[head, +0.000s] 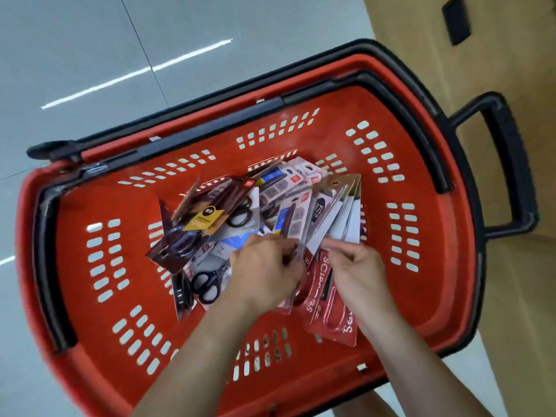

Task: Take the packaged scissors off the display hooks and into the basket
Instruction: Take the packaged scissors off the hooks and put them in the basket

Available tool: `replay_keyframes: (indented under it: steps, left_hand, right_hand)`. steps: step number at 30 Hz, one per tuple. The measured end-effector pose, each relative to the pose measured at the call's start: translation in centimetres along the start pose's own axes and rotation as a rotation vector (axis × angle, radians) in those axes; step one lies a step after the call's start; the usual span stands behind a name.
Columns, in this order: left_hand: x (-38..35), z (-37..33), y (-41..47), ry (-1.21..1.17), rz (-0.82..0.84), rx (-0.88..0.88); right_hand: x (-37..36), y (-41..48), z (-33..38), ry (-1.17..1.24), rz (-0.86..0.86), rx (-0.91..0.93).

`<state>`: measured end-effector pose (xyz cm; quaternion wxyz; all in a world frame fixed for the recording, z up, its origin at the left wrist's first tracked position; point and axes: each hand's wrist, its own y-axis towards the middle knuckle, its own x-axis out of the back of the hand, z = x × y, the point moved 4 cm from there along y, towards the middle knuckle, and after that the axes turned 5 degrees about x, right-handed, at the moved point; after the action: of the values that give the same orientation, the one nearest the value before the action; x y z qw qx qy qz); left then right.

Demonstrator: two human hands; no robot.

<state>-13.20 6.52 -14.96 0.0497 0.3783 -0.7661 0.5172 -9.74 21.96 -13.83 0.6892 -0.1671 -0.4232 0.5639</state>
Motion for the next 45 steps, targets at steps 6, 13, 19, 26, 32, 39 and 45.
replay_keyframes:
  steps: [6,13,19,26,32,39,45]
  left_hand:
    - [-2.6,3.9,3.2,-0.541,0.021,0.211]
    - [-1.8,3.4,3.6,-0.689,0.243,0.419]
    - [0.5,1.7,-0.5,-0.950,0.217,0.325]
    - [5.7,-1.3,-7.6,-1.144,0.019,0.240]
    - [10.7,-6.9,-14.8,-1.175,0.003,0.100]
    - [18.6,-16.3,-25.7,-1.053,-0.039,-0.035]
    - [23.2,-22.9,-34.5,-0.991,-0.339,0.009]
  right_hand:
    - [-2.1,1.9,0.4,-0.123,0.016,0.061]
    - [-1.3,3.8,0.8,-0.061,0.075,0.011]
    - [0.7,0.6,2.6,0.078,0.176,0.031]
    - [4.5,-4.5,7.6,0.142,0.198,0.155]
    - [7.8,-10.4,13.6,0.269,0.234,0.219]
    - [14.7,-19.9,22.9,0.331,0.321,0.318]
    - [21.0,-28.0,28.9,0.353,0.239,0.454]
